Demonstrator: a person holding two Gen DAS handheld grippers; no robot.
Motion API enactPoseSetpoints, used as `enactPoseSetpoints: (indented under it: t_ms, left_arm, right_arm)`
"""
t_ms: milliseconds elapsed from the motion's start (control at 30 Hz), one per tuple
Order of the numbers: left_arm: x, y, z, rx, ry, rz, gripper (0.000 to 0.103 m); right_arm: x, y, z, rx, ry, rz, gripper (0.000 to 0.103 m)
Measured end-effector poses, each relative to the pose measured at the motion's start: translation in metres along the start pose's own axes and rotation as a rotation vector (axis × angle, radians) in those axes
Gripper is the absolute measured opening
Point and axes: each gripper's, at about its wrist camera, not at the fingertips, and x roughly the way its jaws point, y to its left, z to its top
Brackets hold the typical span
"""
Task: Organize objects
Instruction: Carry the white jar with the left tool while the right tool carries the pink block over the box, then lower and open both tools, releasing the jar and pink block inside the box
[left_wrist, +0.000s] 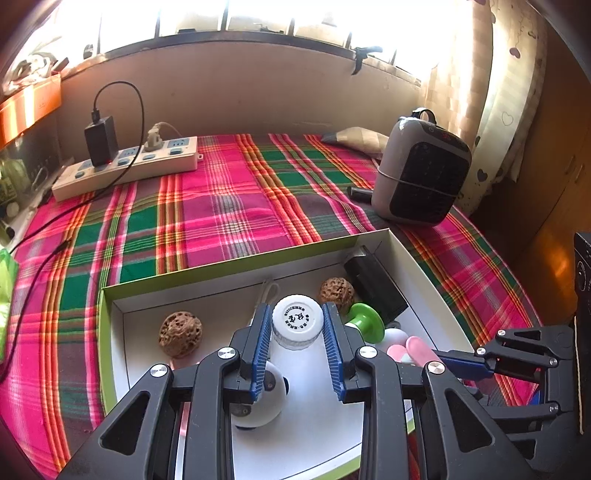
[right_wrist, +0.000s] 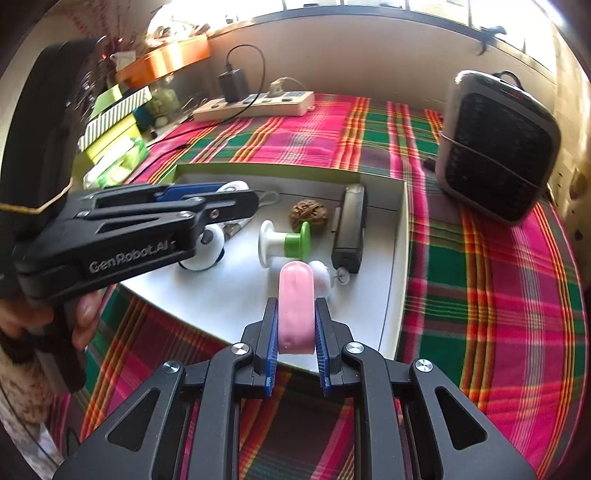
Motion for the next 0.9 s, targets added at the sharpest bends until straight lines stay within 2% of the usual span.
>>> enactPoseSetpoints:
  t_ms: [467,900]
  left_arm:
    - [0.021,0.001,0.003,0.01,0.042,0.002,0.026]
    - [0.028,0.0,0.004,0.026,0.058,-0.001,0.026]
  right_arm:
    - [0.016,0.006,0.01,-0.087,0.052,0.043,0.019]
    - [0.019,0.008,0.013,-0.125,0.055,0.027,0.019]
